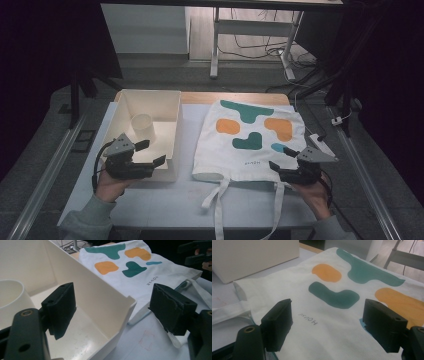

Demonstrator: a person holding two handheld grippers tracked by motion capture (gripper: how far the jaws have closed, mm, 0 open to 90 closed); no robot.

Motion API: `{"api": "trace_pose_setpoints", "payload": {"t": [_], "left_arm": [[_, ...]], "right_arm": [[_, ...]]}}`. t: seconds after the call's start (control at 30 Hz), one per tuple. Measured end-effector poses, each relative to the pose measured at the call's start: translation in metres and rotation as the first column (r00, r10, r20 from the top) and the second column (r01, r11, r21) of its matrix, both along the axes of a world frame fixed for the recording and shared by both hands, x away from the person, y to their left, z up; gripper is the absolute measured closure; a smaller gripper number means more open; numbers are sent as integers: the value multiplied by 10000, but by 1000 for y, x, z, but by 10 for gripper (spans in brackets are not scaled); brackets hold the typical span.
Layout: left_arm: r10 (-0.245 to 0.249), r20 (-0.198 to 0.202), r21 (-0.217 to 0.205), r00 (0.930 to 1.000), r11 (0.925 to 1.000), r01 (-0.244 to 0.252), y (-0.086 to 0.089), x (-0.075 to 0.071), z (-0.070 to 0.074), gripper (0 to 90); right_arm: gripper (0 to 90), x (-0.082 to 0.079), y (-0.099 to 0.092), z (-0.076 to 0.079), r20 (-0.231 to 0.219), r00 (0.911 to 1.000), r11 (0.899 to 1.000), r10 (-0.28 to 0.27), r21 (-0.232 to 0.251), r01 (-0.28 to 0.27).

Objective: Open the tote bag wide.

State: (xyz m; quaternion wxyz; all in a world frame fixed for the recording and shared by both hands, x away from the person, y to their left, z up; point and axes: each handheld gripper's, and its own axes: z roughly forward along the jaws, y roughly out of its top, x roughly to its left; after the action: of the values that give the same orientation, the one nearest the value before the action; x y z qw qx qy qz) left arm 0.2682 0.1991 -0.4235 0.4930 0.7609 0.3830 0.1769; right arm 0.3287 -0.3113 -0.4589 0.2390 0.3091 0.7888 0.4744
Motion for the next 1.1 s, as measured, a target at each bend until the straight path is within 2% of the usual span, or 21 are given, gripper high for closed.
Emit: {"api": "trace_pose_setpoints", "payload": {"t": [0.27, 0.43, 0.53, 0.73, 1.1], "left_arm": [[-308, 66, 183, 9995, 9994, 307, -13, 1, 5, 219], [-721, 100, 299, 9973, 9970, 718, -26, 3, 8, 222], [-961, 146, 482, 9953, 9943, 953, -35, 6, 11, 222], [-1397, -6, 586, 9902, 9885, 1395, -54, 12, 12, 222], [-2100, -365, 962, 9770, 9724, 2126, -88, 19, 3, 230]], "right_arm": [[240, 1, 0, -1, -29, 10000, 10000, 3, -26, -3], [240, 0, 2, -1, -41, 10000, 10000, 47, -46, -47], [240, 1, 3, -2, -86, 9999, 10000, 52, -36, -53], [240, 1, 4, -3, -137, 9999, 10000, 75, -58, -76], [241, 1, 4, -5, -207, 9998, 9999, 70, -89, -72]]}}
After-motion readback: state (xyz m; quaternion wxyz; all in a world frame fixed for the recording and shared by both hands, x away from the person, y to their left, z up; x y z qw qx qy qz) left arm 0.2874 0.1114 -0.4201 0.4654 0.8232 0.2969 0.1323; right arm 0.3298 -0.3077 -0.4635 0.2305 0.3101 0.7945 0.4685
